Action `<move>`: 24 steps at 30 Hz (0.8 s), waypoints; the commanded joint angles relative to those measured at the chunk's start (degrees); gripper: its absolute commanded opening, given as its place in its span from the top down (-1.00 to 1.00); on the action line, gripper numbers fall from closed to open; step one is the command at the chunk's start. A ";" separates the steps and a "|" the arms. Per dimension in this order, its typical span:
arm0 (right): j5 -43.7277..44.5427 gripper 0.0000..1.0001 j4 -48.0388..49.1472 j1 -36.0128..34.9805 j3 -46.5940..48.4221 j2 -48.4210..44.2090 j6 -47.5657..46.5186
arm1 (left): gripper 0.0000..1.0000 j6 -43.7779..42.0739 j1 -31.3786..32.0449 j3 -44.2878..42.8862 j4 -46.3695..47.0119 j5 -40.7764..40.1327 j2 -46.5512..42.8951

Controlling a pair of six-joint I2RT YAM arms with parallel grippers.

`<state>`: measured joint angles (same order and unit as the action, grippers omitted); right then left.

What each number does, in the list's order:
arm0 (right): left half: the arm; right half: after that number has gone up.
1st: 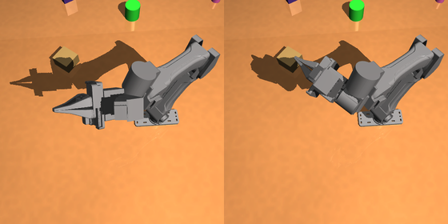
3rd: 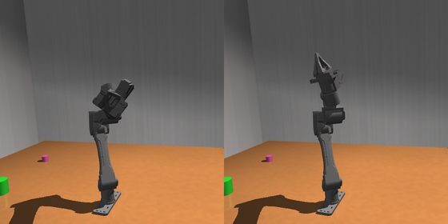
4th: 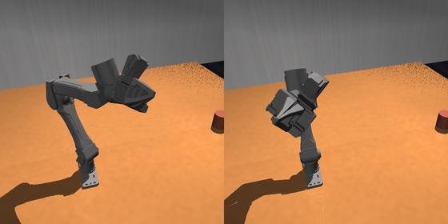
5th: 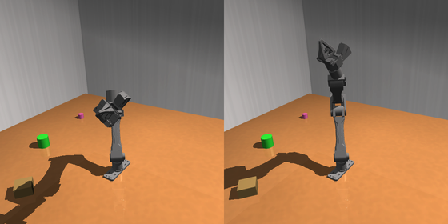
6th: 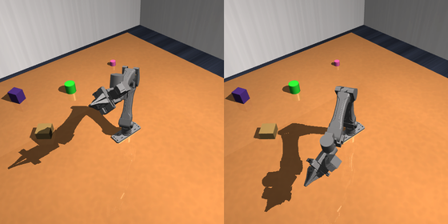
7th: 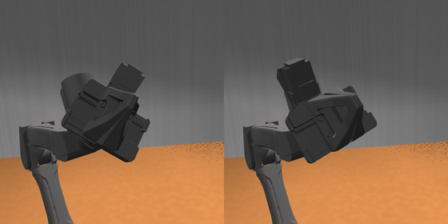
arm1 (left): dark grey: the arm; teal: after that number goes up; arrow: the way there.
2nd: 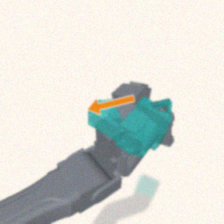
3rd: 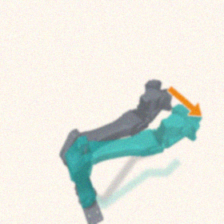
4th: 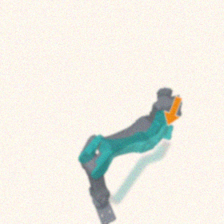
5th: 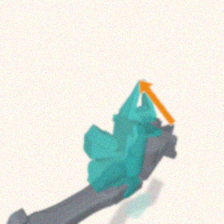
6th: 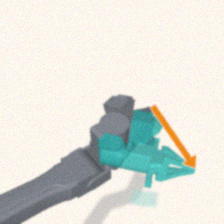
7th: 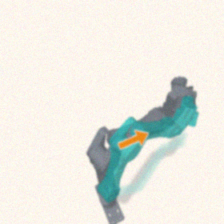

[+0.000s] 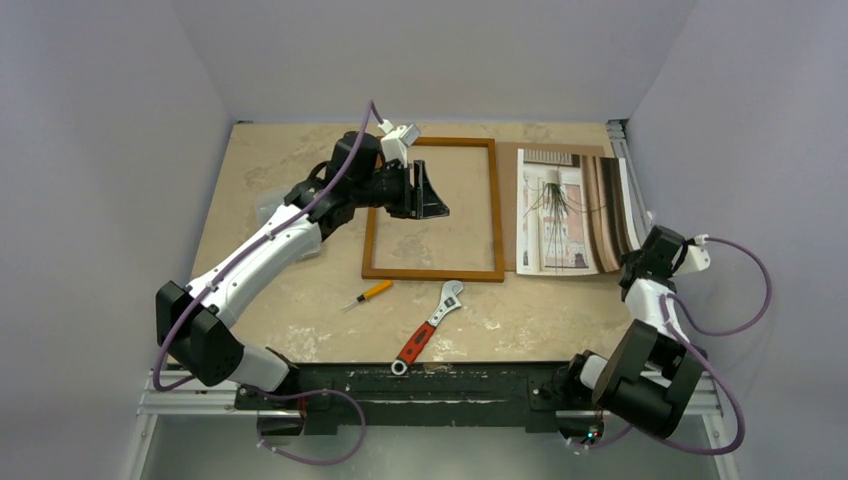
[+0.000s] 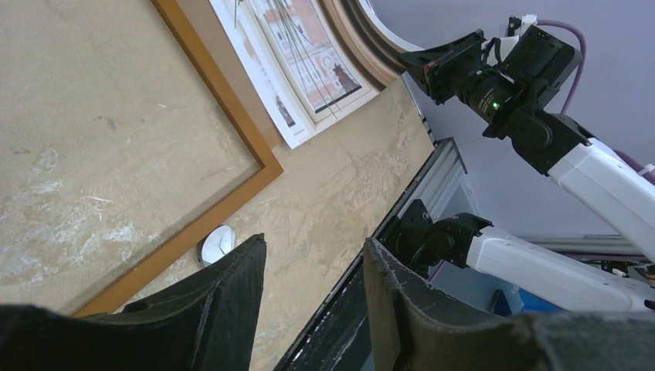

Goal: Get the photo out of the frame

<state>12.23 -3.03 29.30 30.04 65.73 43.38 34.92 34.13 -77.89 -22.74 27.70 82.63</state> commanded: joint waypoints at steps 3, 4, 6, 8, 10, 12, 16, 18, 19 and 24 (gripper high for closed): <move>-8.12 1.00 15.07 0.00 1.15 4.58 -5.54 | 0.05 0.17 -0.20 0.42 2.53 0.68 0.40; -11.15 1.00 16.97 -0.03 1.00 5.34 -7.02 | 0.05 0.23 -0.18 0.45 2.53 0.69 0.37; -12.05 1.00 18.03 -0.06 1.30 6.24 -9.13 | 0.05 0.10 -0.17 0.39 2.53 0.69 0.41; -14.34 1.00 19.92 -0.06 0.94 6.37 -10.12 | 0.05 0.19 -0.20 0.45 2.59 0.76 0.49; -17.04 1.00 22.28 -0.12 0.50 6.78 -10.81 | 0.05 0.36 -0.18 0.53 2.76 0.92 0.59; -18.77 1.00 23.58 -0.12 0.60 7.45 -11.92 | 0.05 0.40 -0.18 0.63 2.87 0.95 0.48; -21.66 1.00 24.76 -0.12 0.39 7.81 -14.17 | 0.05 0.41 -0.12 0.63 2.92 1.03 0.29; -22.81 1.00 24.89 -0.06 0.20 7.55 -15.68 | 0.05 0.58 -0.18 0.71 3.05 1.12 0.26; -24.36 1.00 25.62 -0.11 -0.16 7.45 -15.87 | 0.05 0.59 -0.20 0.80 3.12 1.17 0.21; -27.75 1.00 26.61 0.07 -1.18 6.83 -17.11 | 0.05 1.03 0.03 1.06 3.65 1.55 0.40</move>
<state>-11.05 20.14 29.26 29.67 73.54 29.32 35.07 34.13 -77.82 -22.55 27.99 83.09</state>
